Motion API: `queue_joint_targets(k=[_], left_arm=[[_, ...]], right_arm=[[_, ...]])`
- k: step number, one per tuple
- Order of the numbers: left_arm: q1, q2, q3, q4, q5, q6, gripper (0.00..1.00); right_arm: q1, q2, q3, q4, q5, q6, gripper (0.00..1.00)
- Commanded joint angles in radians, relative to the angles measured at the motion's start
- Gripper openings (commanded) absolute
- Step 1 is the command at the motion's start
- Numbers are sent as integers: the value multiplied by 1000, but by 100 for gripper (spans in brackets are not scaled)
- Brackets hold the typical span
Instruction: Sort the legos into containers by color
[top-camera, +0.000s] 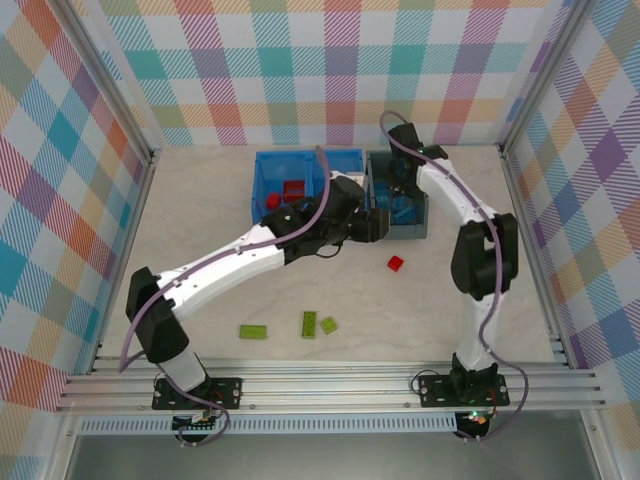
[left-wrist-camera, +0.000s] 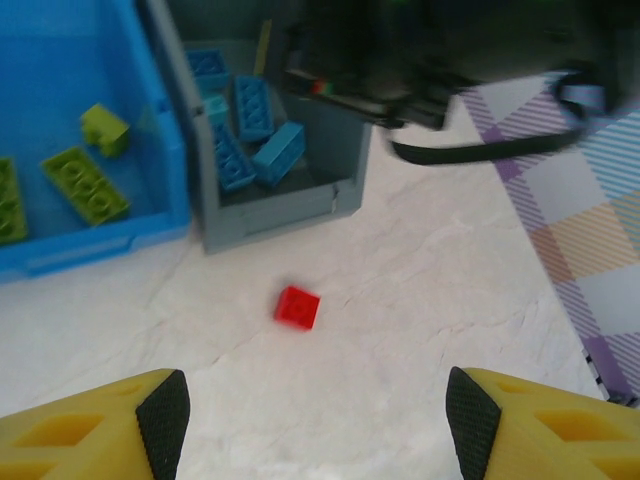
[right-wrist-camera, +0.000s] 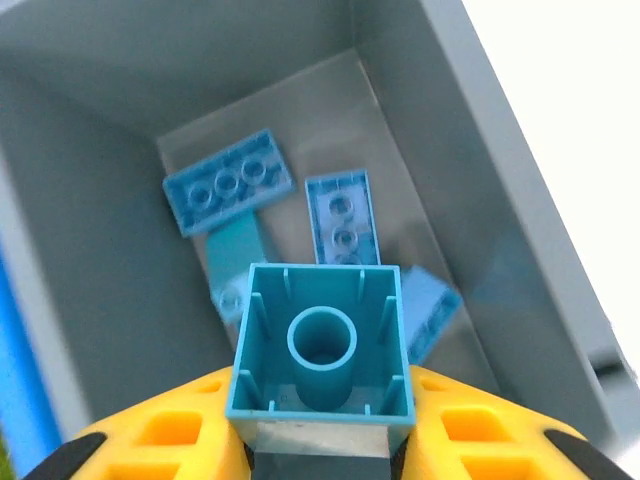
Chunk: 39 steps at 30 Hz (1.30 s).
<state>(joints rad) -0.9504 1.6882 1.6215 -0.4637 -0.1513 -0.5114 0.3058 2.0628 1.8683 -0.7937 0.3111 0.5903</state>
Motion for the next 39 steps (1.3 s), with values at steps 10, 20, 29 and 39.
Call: queue_joint_targets(k=[10, 20, 29, 39], left_arm=[[-21, 48, -29, 151, 19, 19, 70], [-34, 4, -97, 145, 12, 4, 70], [-56, -10, -154, 115, 5, -60, 70], [-82, 265, 13, -6, 92, 116, 72]], right_arm=[[-30, 346, 429, -153, 67, 85, 37], [-22, 379, 522, -193, 19, 79, 68], [21, 62, 354, -134, 29, 58, 63], [19, -712, -319, -69, -95, -42, 76]])
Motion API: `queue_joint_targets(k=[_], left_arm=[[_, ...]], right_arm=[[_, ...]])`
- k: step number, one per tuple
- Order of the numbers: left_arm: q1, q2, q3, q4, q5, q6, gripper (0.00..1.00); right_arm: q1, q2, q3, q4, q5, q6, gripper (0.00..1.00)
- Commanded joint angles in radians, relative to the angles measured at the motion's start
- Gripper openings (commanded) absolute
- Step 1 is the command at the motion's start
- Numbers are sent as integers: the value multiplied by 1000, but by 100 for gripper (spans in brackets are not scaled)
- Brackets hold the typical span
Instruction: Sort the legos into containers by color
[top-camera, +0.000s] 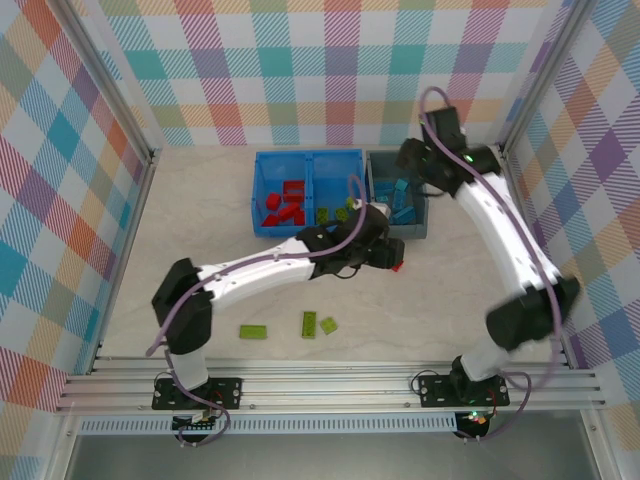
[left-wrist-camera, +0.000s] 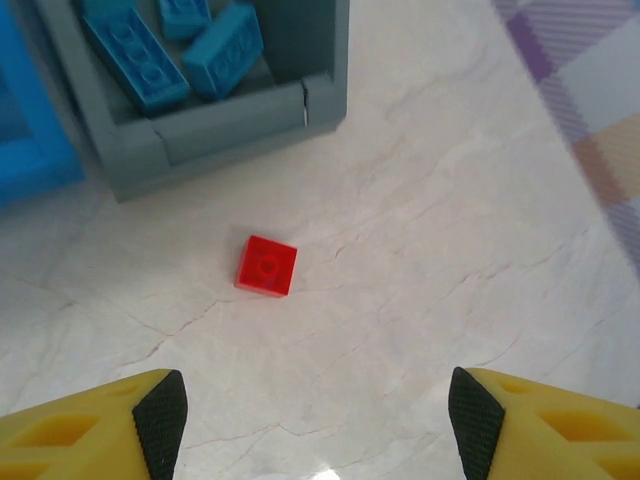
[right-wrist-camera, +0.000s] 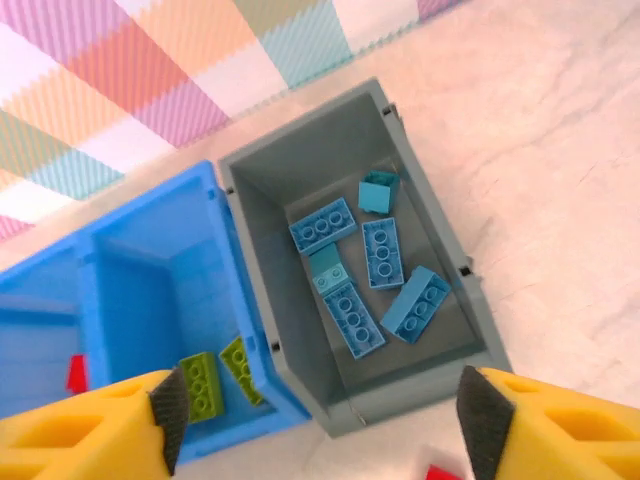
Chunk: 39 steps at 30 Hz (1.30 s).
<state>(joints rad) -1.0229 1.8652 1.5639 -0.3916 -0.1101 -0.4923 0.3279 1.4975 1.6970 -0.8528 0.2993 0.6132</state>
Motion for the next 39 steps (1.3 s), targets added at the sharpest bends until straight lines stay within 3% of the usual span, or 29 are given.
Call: queue_joint_targets(k=[1, 5, 9, 14, 22, 28, 36, 39], left_arm=[[-9, 124, 106, -105, 62, 130, 73], [-9, 263, 247, -212, 33, 227, 75], [-2, 376, 363, -270, 14, 278, 76], [6, 489, 480, -305, 23, 312, 77], [20, 599, 602, -352, -36, 308, 74], [23, 630, 608, -336, -31, 301, 63], [20, 619, 595, -303, -59, 302, 36], [15, 571, 549, -284, -80, 294, 35]], right_arm=[[-3, -218, -193, -18, -110, -76, 77], [-3, -490, -319, -96, -213, -110, 79], [-3, -640, -347, -195, -293, -124, 81], [-3, -730, -393, -235, -313, -105, 81], [-3, -718, -383, -234, -336, -89, 79], [-3, -715, -396, -223, -343, -86, 78], [-3, -717, -415, -219, -351, -86, 78], [-3, -711, -421, -216, -365, -98, 78]])
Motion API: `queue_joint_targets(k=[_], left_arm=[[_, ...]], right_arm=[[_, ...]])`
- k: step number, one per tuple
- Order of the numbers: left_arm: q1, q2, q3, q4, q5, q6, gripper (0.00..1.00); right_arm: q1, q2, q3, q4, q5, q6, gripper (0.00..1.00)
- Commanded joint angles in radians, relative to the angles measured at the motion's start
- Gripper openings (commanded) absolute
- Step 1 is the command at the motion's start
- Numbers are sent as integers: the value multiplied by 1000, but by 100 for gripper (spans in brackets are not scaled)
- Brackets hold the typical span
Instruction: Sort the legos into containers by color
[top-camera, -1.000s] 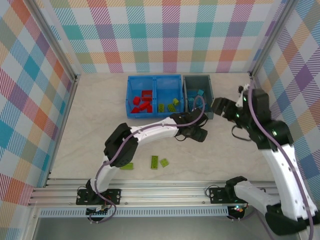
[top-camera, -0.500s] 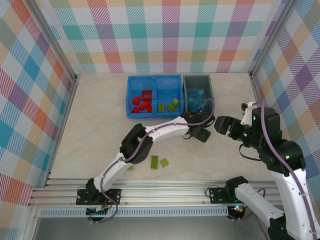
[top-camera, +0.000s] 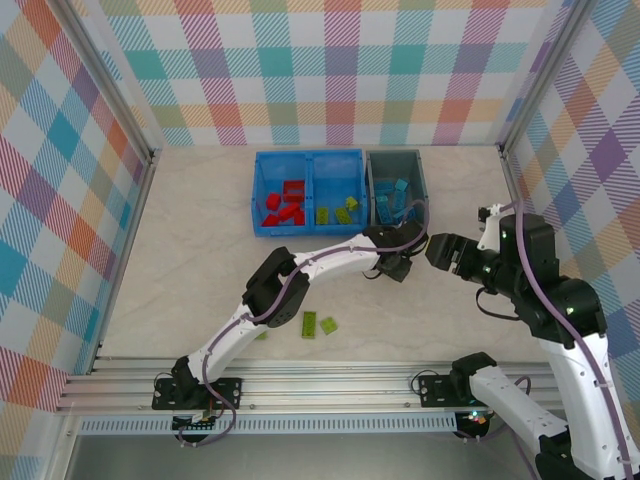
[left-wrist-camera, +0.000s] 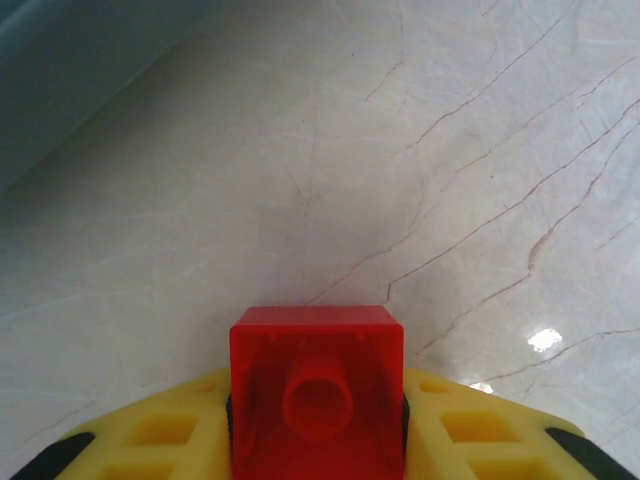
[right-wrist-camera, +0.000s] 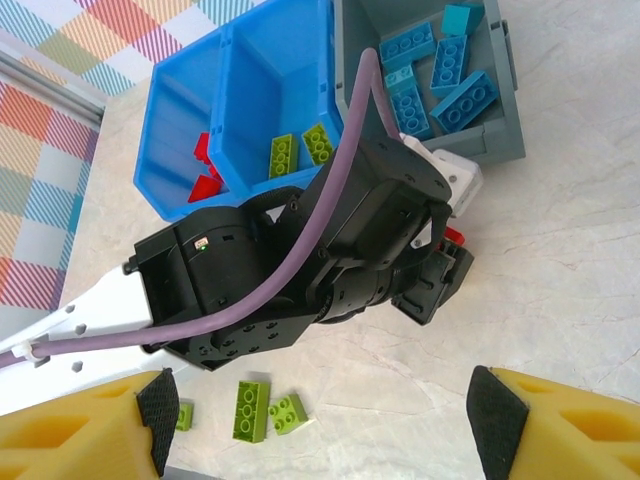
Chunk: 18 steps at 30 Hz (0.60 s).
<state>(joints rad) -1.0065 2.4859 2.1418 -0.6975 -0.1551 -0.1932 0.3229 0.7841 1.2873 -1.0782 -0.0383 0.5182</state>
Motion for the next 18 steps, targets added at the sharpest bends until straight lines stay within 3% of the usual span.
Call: queue_joint_targets(k=[1, 6, 10, 15, 18], left_arm=[[-1, -78, -56, 31, -39, -13, 35], [1, -375, -372, 124, -82, -117, 34], [29, -620, -582, 98, -125, -205, 34], [191, -824, -694, -16, -119, -248, 33], [326, -836, -659, -56, -89, -213, 33]], right_arm=[[1, 6, -9, 12, -37, -11, 78], [2, 37, -9, 34, -114, -83, 76], [30, 79, -28, 91, -182, -121, 73], [371, 207, 1, 194, 27, -117, 74], [471, 281, -37, 356, 30, -99, 74]])
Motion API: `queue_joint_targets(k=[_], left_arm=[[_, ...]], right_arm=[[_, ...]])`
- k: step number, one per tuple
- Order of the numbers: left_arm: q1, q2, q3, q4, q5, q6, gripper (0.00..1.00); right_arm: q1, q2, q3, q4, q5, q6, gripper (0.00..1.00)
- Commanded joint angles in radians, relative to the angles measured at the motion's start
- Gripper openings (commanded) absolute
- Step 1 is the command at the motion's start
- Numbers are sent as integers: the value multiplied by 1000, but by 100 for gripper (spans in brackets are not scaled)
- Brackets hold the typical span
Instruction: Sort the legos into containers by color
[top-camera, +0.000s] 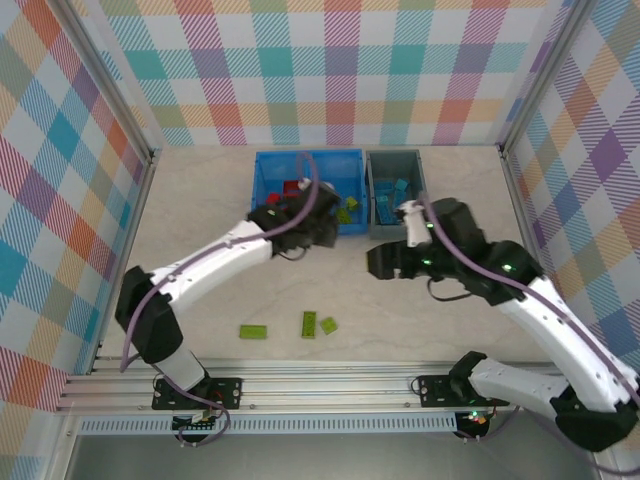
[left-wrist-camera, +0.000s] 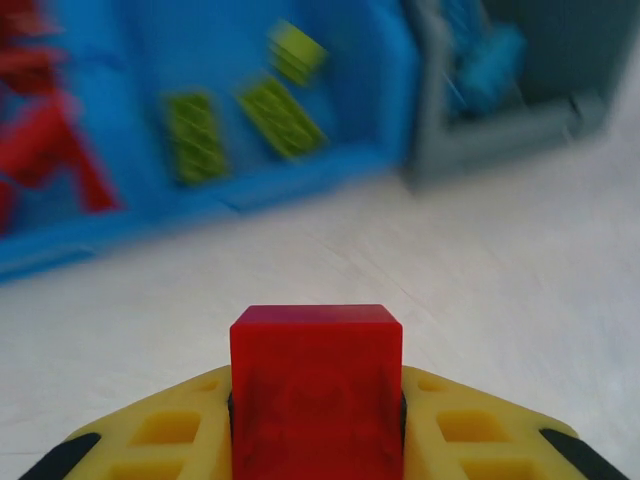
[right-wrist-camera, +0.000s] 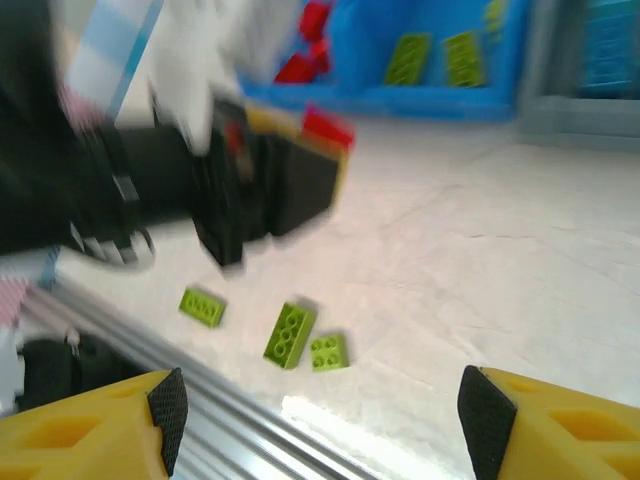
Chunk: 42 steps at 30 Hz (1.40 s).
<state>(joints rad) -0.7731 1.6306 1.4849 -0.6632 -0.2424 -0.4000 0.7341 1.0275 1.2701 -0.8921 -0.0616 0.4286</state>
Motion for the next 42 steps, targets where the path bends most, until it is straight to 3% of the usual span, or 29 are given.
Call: queue_joint_targets(k=[1, 9, 15, 21, 27, 30, 33, 42], left_arm=[[135, 40, 26, -99, 0, 11, 32], [327, 377, 399, -159, -64, 63, 31], [382, 659, 715, -239, -125, 52, 30], [408, 796, 848, -243, -186, 52, 30], [432, 852, 876, -237, -146, 36, 36], [433, 868, 892, -249, -131, 33, 53], [433, 864, 897, -264, -118, 26, 60], [409, 654, 812, -252, -71, -10, 63]], right_arm=[[84, 60, -37, 233, 56, -7, 74], [148, 259, -79, 634, 79, 37, 74], [150, 397, -92, 876, 96, 58, 74], [150, 466, -75, 938, 83, 86, 75], [149, 457, -97, 920, 79, 101, 75], [150, 441, -116, 912, 86, 105, 75], [149, 425, -127, 892, 92, 110, 75], [150, 327, -198, 803, 148, 98, 75]])
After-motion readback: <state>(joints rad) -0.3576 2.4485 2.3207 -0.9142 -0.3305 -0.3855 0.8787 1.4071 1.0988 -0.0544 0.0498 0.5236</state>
